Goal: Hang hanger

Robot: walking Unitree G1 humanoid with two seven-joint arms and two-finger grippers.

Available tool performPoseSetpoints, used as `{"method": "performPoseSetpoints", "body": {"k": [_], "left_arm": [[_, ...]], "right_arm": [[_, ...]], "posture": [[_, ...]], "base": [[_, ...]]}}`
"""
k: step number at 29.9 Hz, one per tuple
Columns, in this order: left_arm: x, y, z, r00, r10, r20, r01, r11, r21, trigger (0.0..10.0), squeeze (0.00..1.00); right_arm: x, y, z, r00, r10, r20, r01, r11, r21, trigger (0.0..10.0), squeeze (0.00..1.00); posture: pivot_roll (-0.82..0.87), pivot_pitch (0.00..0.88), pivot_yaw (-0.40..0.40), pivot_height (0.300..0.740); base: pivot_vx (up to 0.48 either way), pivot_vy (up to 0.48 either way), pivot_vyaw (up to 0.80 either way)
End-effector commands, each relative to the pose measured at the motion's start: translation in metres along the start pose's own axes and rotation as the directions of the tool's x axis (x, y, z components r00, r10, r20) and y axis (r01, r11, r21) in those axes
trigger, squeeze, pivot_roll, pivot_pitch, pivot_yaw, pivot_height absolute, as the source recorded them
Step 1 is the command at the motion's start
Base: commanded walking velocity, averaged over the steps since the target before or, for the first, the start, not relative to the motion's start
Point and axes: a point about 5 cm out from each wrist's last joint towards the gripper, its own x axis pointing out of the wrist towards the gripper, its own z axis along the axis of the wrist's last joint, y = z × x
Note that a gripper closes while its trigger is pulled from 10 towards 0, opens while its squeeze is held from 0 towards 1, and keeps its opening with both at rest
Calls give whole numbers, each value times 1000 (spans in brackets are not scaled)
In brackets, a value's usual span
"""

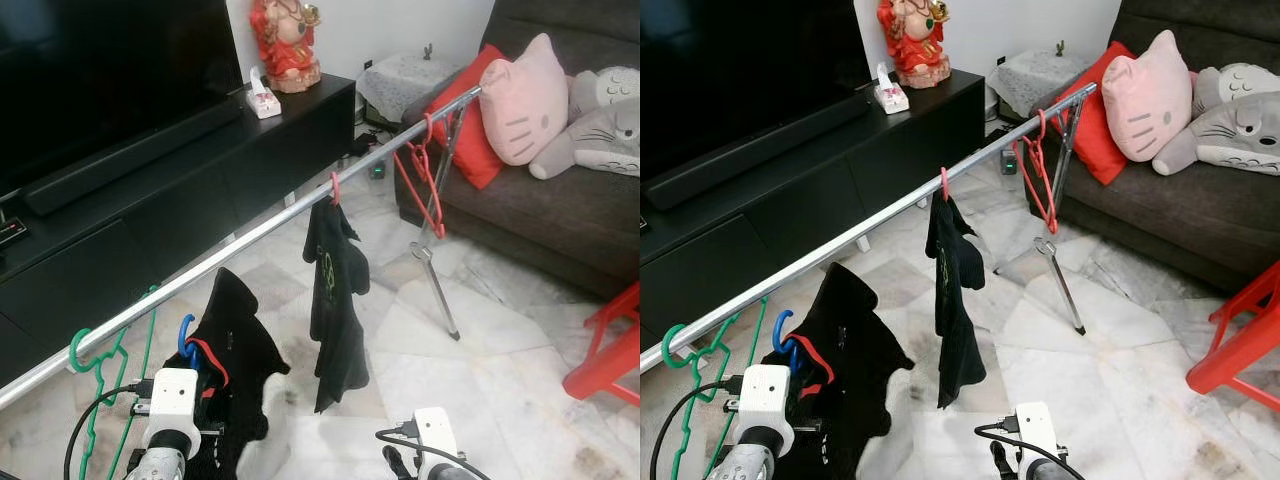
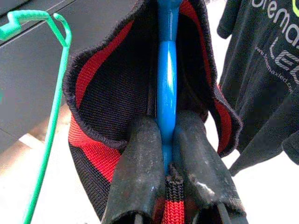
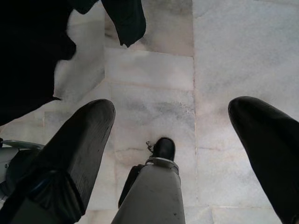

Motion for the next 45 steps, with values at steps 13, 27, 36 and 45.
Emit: {"method": "performPoseSetpoints", "body": {"k": [13,27,36,45], "left_arm": [[3,9,3,999,27,18,-27,1000,-10,10000,0],[3,5,4,1000,8,28,-8,1000,-9,10000,0],[3,6,2,1000,-1,16,1,1000,4,10000,0],[2,7,-1,1000,5,-5,-5,1000,5,10000,0]], "right_arm": [[1,3,3,1000,1,9,-1,1000,22,10000,0],[1,2,2,1000,3,4,-3,1000,15,10000,0],[0,3,0,1000,7,-1,-7,1000,7,10000,0],[1,3,1,1000,7,1,-7,1000,-10,10000,0]], "posture": [[-104,0,76,740],[-106,0,79,740],[-106,0,83,740],[-103,0,80,740]], "base": [[0,-131,0],[0,-325,0],[0,-329,0],[0,-183,0]]}}
